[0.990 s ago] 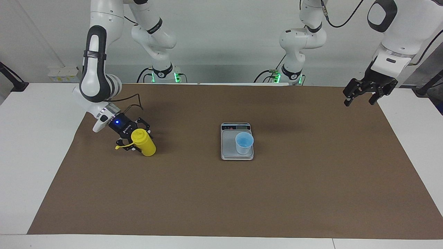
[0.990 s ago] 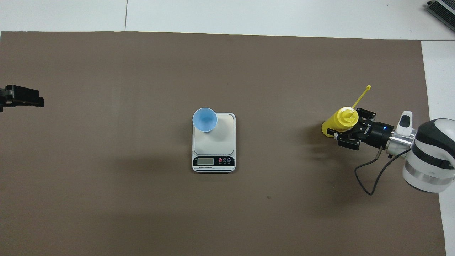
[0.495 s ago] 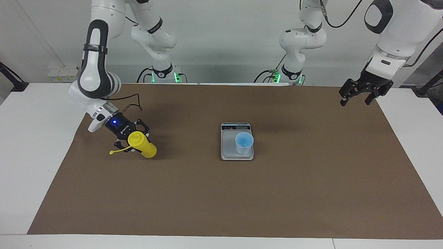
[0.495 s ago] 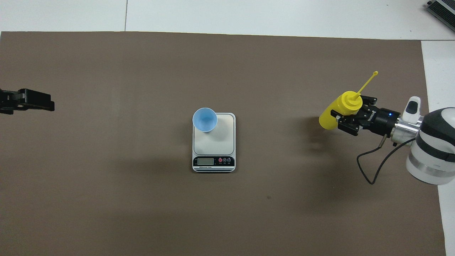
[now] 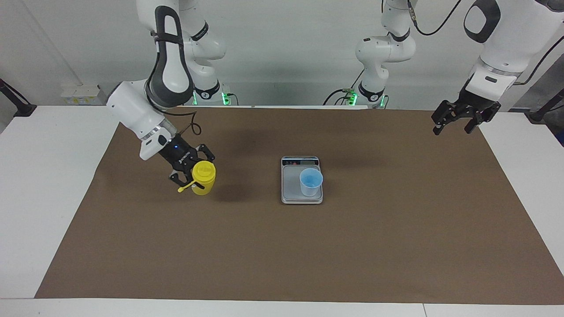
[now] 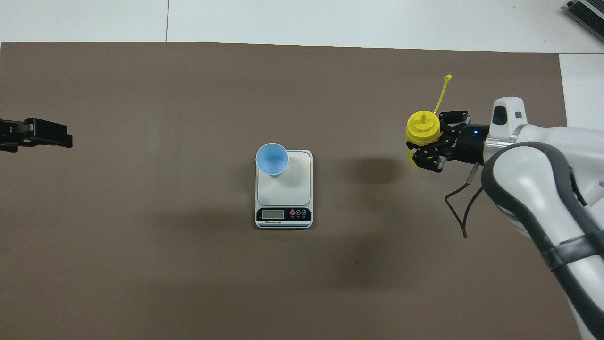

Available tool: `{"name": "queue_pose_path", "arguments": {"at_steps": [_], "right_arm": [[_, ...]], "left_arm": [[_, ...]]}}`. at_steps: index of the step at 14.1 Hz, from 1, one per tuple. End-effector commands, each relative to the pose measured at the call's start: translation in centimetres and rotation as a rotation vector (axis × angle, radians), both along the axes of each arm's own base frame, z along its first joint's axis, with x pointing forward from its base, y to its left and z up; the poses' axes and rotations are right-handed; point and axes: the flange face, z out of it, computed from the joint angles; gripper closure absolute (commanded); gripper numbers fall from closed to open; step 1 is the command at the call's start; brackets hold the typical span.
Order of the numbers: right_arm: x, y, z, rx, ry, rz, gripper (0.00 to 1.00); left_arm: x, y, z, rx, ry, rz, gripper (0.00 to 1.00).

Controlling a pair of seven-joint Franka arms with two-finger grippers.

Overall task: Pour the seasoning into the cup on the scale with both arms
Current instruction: 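Lift the yellow bottle and tilt its nozzle over the blue cup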

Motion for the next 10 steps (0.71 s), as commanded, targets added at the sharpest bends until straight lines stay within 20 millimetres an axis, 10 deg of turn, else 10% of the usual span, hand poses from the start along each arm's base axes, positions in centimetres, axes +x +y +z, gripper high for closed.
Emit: {"name": "queue_pose_path", "arguments": {"at_steps": [1, 10], "right_arm": [[0.8, 5.1, 2.9, -0.088, 0.017, -0.053, 0.63], [-0.1, 17.7, 4.2, -0.593, -0.199, 0.132, 0.79]], "left_arm": [[-0.8, -0.1, 0.3, -0.005, 0.006, -0.006, 0.0], [-0.8, 0.1, 0.3, -0.005, 0.007, -0.003, 0.0]]}}
